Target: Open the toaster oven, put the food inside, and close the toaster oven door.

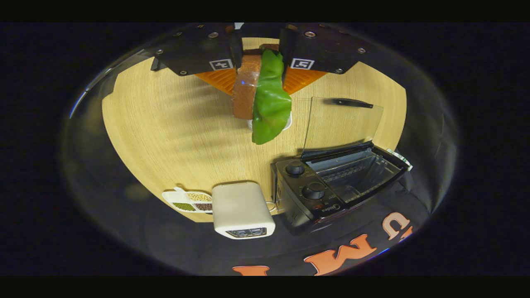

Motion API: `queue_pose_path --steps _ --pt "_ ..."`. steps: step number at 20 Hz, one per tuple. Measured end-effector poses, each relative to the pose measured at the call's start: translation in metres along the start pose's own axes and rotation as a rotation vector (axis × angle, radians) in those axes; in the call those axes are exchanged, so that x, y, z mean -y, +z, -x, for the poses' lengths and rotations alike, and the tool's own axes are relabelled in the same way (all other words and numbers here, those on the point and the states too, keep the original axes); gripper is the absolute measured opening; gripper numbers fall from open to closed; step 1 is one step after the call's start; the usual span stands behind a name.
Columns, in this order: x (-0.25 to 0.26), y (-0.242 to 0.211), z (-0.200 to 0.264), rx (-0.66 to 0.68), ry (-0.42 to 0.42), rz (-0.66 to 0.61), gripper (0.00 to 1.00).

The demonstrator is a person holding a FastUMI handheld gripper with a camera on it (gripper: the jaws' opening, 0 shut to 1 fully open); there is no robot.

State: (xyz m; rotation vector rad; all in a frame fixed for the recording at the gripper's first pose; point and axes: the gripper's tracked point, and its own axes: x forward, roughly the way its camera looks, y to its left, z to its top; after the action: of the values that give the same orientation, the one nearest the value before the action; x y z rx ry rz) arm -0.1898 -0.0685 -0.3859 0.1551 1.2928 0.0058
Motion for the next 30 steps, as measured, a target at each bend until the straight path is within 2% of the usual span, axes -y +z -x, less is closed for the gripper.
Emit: queue_pose_path --steps 9,14,21,26,30 --pt "-0.022 0.030 0.033 0.108 -0.035 0.061 0.36" --pt "-0.067 0.051 0.048 0.173 0.098 -0.016 0.36" --pt "-0.151 0.077 0.033 0.214 0.313 -0.131 0.36" --pt "-0.197 0.086 0.006 0.196 0.406 -0.217 0.36" --pt "-0.220 0.098 -0.017 0.189 0.446 -0.352 0.36"
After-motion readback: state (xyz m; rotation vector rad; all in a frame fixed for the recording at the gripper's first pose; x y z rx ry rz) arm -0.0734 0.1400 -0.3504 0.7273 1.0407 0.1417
